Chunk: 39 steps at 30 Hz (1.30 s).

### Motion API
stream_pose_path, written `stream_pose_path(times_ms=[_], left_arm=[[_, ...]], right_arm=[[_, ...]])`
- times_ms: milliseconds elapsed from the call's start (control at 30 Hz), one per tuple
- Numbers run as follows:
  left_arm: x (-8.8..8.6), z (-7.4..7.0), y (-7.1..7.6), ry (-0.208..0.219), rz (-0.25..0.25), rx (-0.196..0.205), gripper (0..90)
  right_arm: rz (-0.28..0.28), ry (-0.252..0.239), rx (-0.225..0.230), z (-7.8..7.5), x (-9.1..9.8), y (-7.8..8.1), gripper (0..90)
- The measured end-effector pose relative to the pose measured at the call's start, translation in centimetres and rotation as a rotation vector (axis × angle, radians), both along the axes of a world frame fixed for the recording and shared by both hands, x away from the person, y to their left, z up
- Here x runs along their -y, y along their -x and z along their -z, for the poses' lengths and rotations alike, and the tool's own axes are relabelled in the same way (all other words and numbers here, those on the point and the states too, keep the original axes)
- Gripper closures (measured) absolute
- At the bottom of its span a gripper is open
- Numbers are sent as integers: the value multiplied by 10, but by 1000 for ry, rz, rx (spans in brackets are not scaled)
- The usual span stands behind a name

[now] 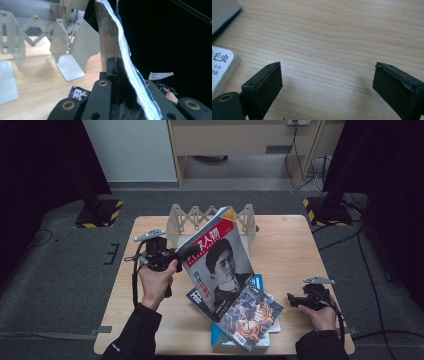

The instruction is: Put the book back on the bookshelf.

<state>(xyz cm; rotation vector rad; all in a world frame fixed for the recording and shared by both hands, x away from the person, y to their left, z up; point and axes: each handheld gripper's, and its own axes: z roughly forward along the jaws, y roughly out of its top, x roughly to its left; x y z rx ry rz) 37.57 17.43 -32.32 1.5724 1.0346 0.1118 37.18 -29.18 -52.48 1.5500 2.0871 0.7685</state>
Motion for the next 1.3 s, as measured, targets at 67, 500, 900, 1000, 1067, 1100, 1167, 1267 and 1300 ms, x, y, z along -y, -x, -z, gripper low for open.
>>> stream_pose_path(times_ms=[67, 500, 900, 1000, 1067, 1100, 1167, 1267, 1300], left_arm=[[-3, -3, 0, -1, -12, 5, 859], [-33, -29, -5, -7, -115, 63, 859], [-71, -49, -7, -5, -223, 94, 859], [-77, -52, -8, -10, -239, 98, 859], [-82, -53, -9, -15, -253, 102, 859], [-85, -53, -9, -16, -259, 104, 859], [-89, -53, -10, -19, -271, 109, 859], [-95, -55, -13, -24, -293, 111, 859], [-97, -55, -13, -28, -299, 112, 859]], right_arm=[[-3, 3, -8, 1, 0, 0, 91], [-27, -25, 22, 10, 2, 1, 45], [-31, -43, 60, 14, 2, 3, 27], [-33, -40, 60, 14, 2, 3, 26], [-33, -40, 59, 14, 2, 3, 26], [-33, -40, 59, 14, 2, 3, 26], [-32, -40, 58, 14, 2, 3, 25], [-32, -40, 58, 14, 2, 3, 25], [-32, -40, 59, 14, 2, 3, 25]])
